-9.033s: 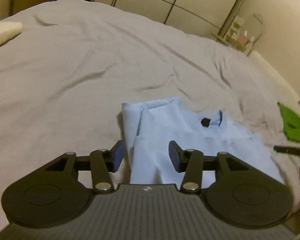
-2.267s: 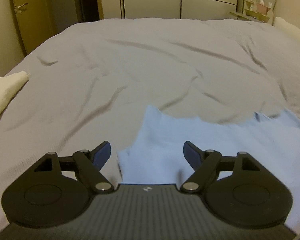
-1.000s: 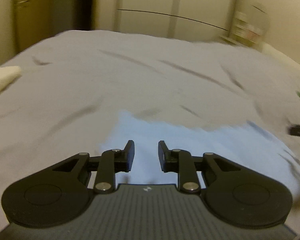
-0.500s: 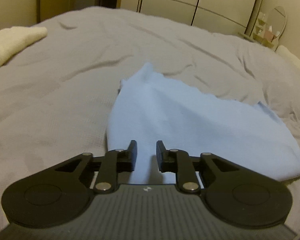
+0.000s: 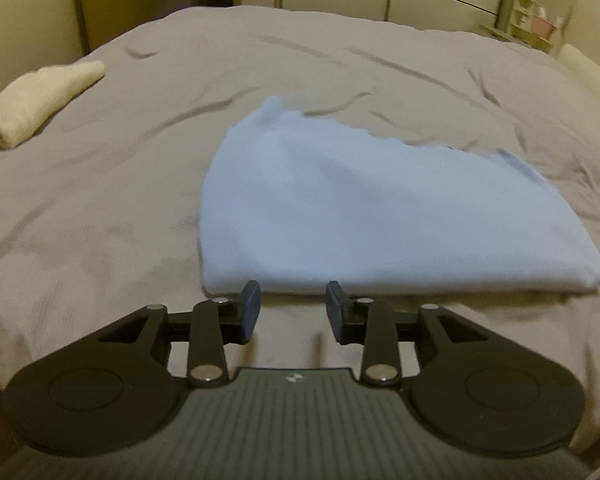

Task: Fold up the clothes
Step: 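Release the sweatshirt and pull both open grippers back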

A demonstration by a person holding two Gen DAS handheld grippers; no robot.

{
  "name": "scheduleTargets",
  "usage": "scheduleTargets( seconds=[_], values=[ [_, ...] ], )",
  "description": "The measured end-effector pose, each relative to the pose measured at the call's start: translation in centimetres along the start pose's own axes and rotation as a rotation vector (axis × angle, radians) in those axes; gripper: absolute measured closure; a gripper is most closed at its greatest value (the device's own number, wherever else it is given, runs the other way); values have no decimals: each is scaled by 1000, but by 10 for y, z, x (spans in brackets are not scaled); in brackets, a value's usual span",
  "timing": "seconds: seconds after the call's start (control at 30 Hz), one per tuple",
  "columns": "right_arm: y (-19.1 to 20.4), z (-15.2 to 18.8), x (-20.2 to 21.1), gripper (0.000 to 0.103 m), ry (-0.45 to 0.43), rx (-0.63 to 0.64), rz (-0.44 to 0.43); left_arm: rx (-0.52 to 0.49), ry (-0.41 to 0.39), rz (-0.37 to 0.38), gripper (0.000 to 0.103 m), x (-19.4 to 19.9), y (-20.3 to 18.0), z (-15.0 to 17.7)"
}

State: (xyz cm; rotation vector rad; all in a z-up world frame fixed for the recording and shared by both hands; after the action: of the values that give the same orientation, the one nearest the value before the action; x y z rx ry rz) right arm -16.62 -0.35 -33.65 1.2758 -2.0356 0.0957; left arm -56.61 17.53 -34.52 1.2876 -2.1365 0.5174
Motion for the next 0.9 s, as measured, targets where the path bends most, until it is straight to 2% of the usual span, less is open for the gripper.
scheduleTargets(
  seconds=[0.17, 0.33, 0.7, 0.83, 0.9],
  values=[
    [6, 2, 24, 16, 5, -48, -47, -37, -5, 18, 72, 27, -15, 7],
    [15, 9, 44, 14, 11, -57, -55, -39, -15, 15, 69, 48, -15, 12],
    [25, 17, 51, 14, 28, -56, -81, -25, -29, 16, 67, 60, -12, 19],
    [14, 22, 42, 14, 47, -166, -148, -8, -31, 46, 67, 54, -8, 20],
    [0, 26, 33, 14, 54, -318, -238, 10, -30, 77, 67, 49, -6, 20]
  ],
)
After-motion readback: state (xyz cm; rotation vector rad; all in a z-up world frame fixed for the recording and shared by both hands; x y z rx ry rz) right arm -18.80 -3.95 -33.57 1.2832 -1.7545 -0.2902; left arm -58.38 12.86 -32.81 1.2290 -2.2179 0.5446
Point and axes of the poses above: each gripper's, at about its wrist camera, not at the fingertips, and x roughly against the way its jaws point, y to its left, z to its underside, the point moved 1 cm from there along -x, roughly the way its jaws point, and after that the axes turned 7 degrees about -y, right-handed, at the moved point
